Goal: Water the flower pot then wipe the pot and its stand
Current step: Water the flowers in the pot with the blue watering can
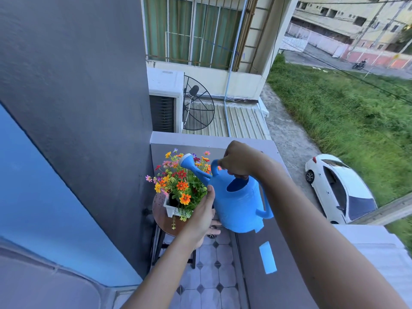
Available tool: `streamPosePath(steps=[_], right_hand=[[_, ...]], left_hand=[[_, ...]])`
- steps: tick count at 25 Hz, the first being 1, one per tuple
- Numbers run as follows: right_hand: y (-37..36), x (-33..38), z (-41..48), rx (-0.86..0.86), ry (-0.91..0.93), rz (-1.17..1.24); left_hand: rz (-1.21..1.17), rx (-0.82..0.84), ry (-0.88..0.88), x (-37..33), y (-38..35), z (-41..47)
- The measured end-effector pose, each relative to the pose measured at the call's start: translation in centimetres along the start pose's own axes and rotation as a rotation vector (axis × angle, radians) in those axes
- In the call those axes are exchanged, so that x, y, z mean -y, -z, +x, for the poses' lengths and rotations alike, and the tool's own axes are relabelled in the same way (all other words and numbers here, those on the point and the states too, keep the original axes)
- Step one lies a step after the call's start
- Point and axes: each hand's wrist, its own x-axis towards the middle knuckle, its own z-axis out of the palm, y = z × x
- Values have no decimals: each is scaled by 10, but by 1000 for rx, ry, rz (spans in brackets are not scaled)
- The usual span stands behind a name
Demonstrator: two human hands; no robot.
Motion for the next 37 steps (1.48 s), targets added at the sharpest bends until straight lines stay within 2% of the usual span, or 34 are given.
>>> streamPosePath(steps=[13,24,37], right_hand=[[3,-34,-25,-15,-49,-4],[0,-61,-54,46,76,-1],[8,-73,-62,16,-43,23]], left_hand=[[30,78,2,14,-33,-10],[-105,-9,-46,42,-78,-33],[-104,16,9,36,-92,-30]])
